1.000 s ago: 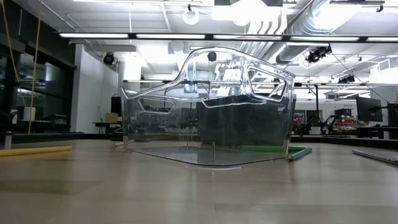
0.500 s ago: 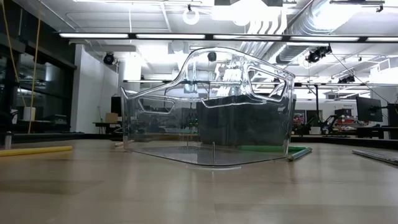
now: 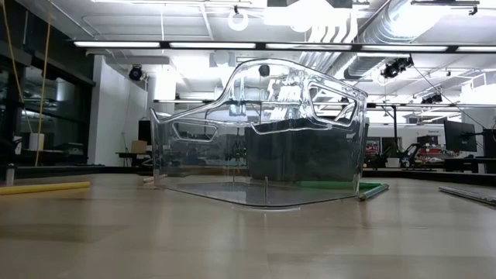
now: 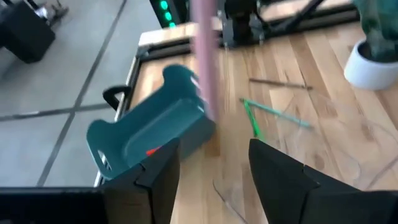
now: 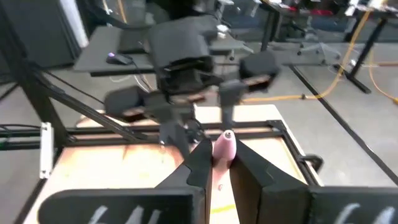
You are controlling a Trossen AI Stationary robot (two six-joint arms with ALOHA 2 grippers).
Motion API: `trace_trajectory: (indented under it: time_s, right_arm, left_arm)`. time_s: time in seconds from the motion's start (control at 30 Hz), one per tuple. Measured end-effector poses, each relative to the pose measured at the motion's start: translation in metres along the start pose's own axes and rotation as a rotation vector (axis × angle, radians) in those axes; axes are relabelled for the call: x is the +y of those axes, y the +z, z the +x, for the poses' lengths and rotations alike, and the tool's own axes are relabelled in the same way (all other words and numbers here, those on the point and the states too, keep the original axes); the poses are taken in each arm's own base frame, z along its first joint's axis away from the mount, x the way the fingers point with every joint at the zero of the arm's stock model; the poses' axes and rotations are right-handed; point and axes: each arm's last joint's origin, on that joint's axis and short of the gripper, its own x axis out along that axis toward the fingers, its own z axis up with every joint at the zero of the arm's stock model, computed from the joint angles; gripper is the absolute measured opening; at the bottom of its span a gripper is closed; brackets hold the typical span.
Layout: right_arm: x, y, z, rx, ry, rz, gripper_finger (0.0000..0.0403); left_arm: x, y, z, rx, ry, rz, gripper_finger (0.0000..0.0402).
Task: Sort pens & pencils
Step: Put the pink pen into the blue bin
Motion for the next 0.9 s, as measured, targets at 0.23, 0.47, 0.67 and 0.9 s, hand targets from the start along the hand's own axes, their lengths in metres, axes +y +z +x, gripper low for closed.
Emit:
trace_trajectory:
  time_s: [0.23,0.47,0.67,0.9]
  right_arm:
    - [-0.035,-0.009,0.0,0.085,-0.105,0.061,0.0028]
    - [-0.084,-0.025,0.001,0.194,-0.251,0.178,0.0028]
    - [-0.121,-0.056,0.014,0.389,-0.355,0.296,0.0028]
    - [-0.154,-0.09,0.037,0.548,-0.401,0.41,0.0028]
  left_arm:
    - [-0.001,-0.004,0.0,0.041,-0.012,0.007,0.0171]
    - [-0.001,-0.004,0.0,0.036,-0.017,0.009,0.0166]
    - [-0.001,-0.004,0.0,0.035,-0.021,0.017,0.0167]
    - [-0.001,-0.004,0.0,0.04,-0.022,0.02,0.0168]
